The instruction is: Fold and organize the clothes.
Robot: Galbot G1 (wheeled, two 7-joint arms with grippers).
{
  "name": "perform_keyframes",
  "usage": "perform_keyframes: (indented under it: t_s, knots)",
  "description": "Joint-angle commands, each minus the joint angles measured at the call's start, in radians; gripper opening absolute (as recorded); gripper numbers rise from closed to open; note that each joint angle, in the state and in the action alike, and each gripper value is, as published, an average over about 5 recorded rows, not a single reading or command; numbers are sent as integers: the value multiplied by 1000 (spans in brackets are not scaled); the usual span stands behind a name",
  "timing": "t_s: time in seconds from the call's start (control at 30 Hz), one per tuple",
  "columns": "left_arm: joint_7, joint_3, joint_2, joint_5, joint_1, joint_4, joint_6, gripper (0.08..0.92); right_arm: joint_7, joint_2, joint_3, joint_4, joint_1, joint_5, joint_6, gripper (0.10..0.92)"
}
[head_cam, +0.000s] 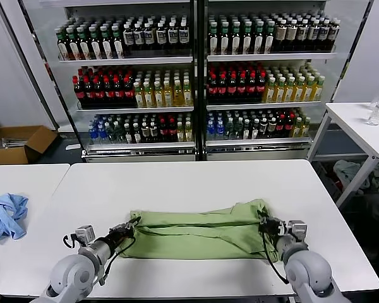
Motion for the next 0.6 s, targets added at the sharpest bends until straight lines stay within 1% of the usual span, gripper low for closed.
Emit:
perform_keyframes:
  t_s: [0.03,0.2,0.37,0.5,0.6]
  knots:
    - [-11,-12,-34,276,85,-59,-120,157,-7,20,16,27,-71,-98,0,249]
    - [-114,-24,-75,411,141,-102,-165,304,-9,17,24,52,-75,-96,5,388]
    - [-193,-8,-124,539,156,-78,-156,442,-8,21,14,48,-79,-105,14,535]
    - [-197,25,-165,552,142,-52,-113,546,-1,22,-5,26,-63,-108,16,648]
    - [-189,44,-181,560,131,-39,-92,633,3,20,-15,18,-48,-106,15,734]
